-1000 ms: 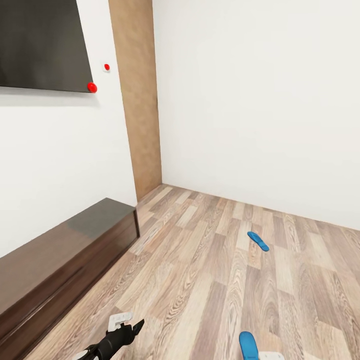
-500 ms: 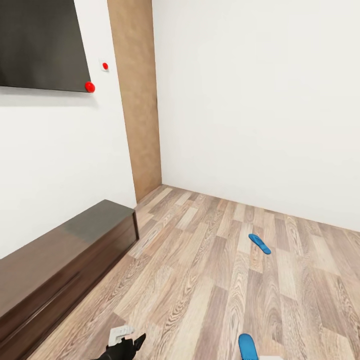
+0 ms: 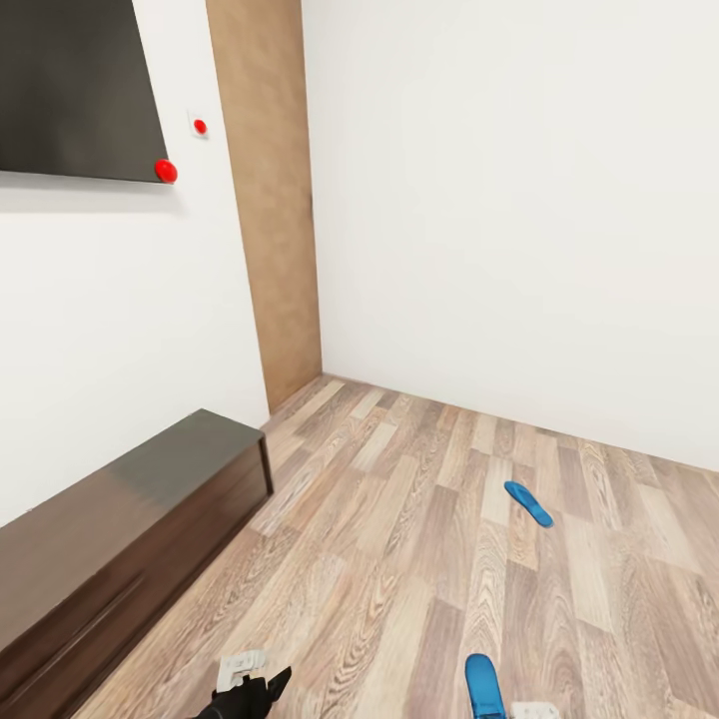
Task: In the bedroom, move the book from the bed onto either nightstand, and place the two sandals side by side next to the bed.
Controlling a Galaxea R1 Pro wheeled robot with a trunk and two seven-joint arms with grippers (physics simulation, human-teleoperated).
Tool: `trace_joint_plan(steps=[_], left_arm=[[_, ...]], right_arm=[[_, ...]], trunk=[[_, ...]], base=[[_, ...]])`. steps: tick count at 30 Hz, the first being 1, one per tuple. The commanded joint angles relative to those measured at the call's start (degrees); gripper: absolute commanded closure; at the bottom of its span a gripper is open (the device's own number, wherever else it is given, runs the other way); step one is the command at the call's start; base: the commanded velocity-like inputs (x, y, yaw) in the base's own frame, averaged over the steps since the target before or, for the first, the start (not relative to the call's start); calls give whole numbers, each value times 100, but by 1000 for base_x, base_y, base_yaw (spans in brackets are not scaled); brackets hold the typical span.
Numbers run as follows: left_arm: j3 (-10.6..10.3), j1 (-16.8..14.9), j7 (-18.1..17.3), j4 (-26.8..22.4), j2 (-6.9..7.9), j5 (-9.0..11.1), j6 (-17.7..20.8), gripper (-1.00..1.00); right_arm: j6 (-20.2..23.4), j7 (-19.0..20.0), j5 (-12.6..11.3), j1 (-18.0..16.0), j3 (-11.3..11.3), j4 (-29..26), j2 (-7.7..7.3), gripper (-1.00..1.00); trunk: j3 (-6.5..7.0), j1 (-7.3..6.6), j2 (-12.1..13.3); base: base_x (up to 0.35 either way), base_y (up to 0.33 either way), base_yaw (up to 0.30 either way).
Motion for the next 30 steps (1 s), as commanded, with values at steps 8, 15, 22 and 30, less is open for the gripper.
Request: trace_joint_plan(steps=[8, 15, 22, 30], left_arm=[[-48, -4, -4, 6, 4, 43, -31, -100], [-48, -5, -4, 8, 4, 43, -31, -100], [-48, -4, -4, 8, 4, 43, -31, -100], [-48, -4, -3, 8, 4, 43, -31, -100]], right_arm=[[-403, 1604, 8, -3, -34, 6, -1, 100], [-403, 1604, 8, -3, -34, 6, -1, 100], [-403, 1604, 8, -3, -34, 6, -1, 100], [-403, 1604, 8, -3, -34, 3, -1, 100]], trunk=[[-5, 2, -2], [-5, 2, -2], [-5, 2, -2], [-5, 2, -2]], base=[[326, 0, 0], [326, 0, 0], [326, 0, 0], [191, 0, 0]])
